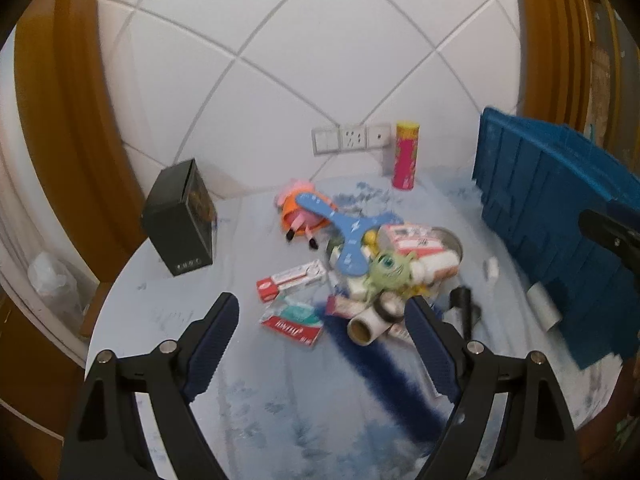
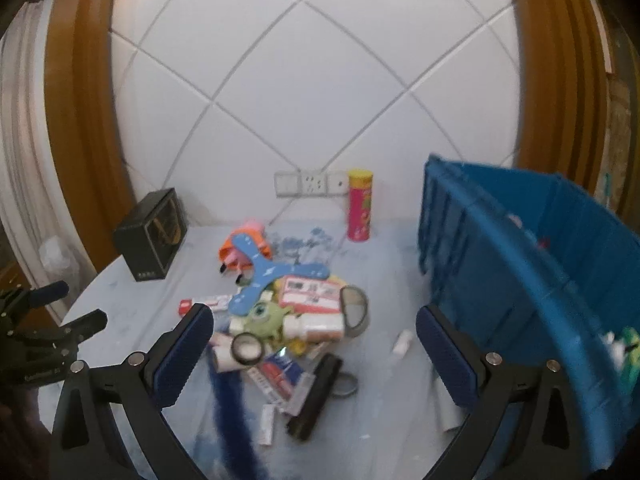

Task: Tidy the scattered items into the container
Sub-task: 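Move both tools back over the table toward the blue duster, then grasp the blue feather duster with the left tool while the right tool grasps a white ointment box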

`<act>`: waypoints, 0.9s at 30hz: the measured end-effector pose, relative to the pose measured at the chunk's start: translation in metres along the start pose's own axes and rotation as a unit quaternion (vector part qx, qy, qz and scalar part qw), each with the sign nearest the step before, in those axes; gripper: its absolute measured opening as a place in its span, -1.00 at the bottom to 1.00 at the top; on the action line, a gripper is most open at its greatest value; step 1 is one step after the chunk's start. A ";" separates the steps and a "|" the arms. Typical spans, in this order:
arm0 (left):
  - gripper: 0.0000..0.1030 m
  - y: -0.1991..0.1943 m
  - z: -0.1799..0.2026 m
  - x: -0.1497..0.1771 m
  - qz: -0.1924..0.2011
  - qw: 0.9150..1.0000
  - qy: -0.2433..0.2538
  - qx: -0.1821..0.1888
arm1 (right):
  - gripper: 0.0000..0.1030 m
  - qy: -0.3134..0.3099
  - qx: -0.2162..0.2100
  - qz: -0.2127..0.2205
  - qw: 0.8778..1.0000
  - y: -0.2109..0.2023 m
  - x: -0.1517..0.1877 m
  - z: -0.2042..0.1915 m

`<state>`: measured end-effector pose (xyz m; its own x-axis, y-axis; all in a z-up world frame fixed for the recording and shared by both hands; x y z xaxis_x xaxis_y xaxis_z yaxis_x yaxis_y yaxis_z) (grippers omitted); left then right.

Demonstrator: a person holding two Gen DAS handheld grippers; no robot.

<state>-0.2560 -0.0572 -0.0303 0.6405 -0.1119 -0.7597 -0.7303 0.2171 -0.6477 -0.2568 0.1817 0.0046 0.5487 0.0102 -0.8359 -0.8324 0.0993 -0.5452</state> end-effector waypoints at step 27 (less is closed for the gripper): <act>0.14 0.208 0.036 0.118 -0.212 0.971 -0.104 0.016 | 0.04 -0.028 -0.054 -0.277 0.959 0.166 0.160 -0.002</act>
<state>-0.3239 0.0097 -0.2529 0.9191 0.0006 -0.3940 -0.3840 0.2249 -0.8955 -0.3073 0.1975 -0.2196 0.9102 0.0402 -0.4122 -0.4126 0.0012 -0.9109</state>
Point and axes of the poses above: each gripper's, at about its wrist camera, not at the fingertips, and y roughly the way its jaws point, z to its right, x to its underside, the point moved 1 cm from there along y, roughly the way its jaws point, and after that the axes turned 12 degrees about x, right-handed, at the moved point
